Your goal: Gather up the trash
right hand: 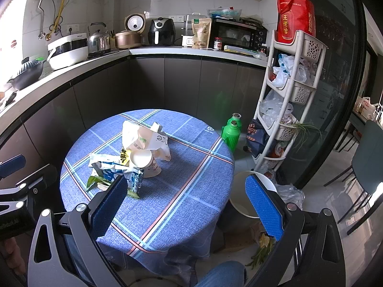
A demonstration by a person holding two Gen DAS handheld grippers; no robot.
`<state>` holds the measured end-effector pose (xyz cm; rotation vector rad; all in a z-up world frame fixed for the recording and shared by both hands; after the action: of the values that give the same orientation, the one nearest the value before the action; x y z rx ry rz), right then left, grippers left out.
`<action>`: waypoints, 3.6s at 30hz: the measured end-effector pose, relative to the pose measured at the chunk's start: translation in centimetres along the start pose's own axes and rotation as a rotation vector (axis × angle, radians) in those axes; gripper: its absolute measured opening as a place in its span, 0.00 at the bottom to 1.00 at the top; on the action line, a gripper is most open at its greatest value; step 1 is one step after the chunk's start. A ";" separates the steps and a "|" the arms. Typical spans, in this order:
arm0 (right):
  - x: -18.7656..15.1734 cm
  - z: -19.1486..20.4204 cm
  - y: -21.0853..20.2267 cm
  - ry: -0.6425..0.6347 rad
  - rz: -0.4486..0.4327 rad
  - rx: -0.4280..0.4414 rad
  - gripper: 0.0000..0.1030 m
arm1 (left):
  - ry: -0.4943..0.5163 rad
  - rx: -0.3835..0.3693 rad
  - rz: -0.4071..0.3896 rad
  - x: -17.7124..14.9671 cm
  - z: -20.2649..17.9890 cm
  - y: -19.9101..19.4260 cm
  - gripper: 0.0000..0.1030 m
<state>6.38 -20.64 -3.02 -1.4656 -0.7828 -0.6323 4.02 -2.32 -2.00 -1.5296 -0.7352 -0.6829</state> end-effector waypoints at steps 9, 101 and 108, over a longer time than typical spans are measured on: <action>0.3 -0.1 0.0 0.000 0.004 -0.001 0.92 | 0.001 -0.002 0.002 0.1 0.2 0.1 0.96; -6.2 -18.6 9.3 0.328 0.019 0.025 0.13 | 0.278 -0.674 0.299 5.1 -17.6 14.8 0.13; -8.6 -22.9 15.6 0.386 0.094 0.023 0.13 | 0.272 -0.714 0.356 4.5 -23.4 19.3 0.13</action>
<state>15.09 -43.79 -18.17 -1.2977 -0.4169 -0.8010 21.87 -26.36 -8.57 -2.0853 0.0168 -0.9084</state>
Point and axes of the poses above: each gripper's, at about its wrist camera, not at the fingertips, and y roughly the way its jaws point, z to its left, x to its top, the point moved 5 cm from there along y, roughly the way its jaws point, and after that the axes turned 2 degrees about -x, right-handed, at the moved point
